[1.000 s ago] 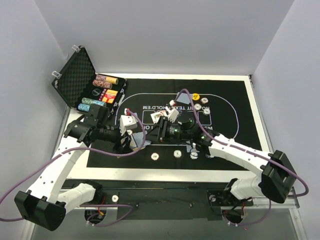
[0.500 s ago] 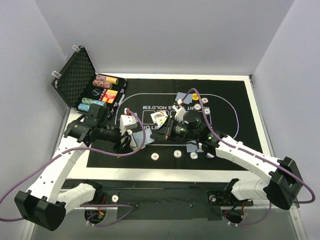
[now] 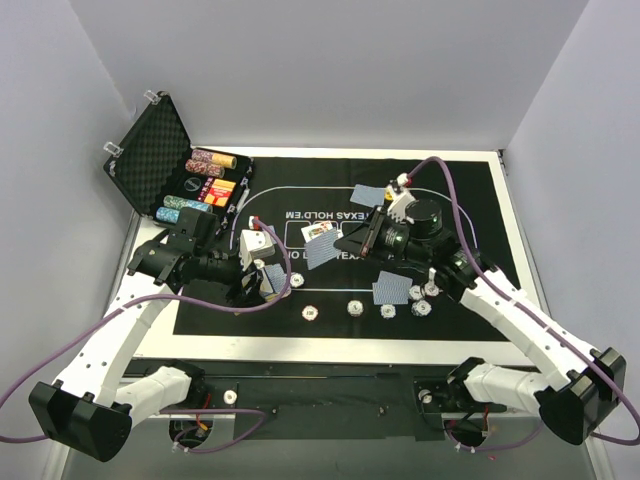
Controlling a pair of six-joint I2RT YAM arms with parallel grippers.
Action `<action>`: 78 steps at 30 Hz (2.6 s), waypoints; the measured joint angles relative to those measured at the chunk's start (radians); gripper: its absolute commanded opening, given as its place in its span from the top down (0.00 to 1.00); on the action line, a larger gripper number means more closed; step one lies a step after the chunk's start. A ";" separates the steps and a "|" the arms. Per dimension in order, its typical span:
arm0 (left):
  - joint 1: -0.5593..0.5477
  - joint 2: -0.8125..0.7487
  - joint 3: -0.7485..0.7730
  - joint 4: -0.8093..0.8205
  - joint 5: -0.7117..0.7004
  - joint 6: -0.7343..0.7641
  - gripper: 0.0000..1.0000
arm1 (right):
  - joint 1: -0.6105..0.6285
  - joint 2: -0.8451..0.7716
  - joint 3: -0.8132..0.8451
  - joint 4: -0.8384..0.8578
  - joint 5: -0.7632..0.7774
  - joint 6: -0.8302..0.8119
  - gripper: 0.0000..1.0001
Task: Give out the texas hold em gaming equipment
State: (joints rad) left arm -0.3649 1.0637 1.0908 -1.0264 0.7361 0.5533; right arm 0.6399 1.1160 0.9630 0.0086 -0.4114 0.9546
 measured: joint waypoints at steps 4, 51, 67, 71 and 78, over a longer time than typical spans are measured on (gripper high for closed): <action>0.000 0.000 0.000 0.000 0.000 0.000 1.00 | -0.039 -0.002 0.034 -0.047 0.001 -0.032 1.00; 0.000 0.000 0.000 0.021 -0.008 -0.020 1.00 | 0.126 1.181 0.981 -0.659 0.792 -0.653 0.88; 0.000 0.000 0.000 0.022 -0.029 -0.023 1.00 | 0.100 1.142 0.824 -0.516 0.548 -0.582 0.57; 0.000 0.000 0.000 0.022 -0.030 -0.023 1.00 | 0.089 1.076 0.753 -0.495 0.500 -0.556 0.50; 0.000 0.000 0.000 0.022 -0.036 -0.023 1.00 | 0.080 0.718 0.602 -0.421 0.412 -0.484 0.36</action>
State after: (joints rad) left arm -0.3649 1.0634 1.0904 -1.0042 0.6998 0.5308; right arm 0.7200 1.8343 1.5654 -0.4122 0.0002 0.4709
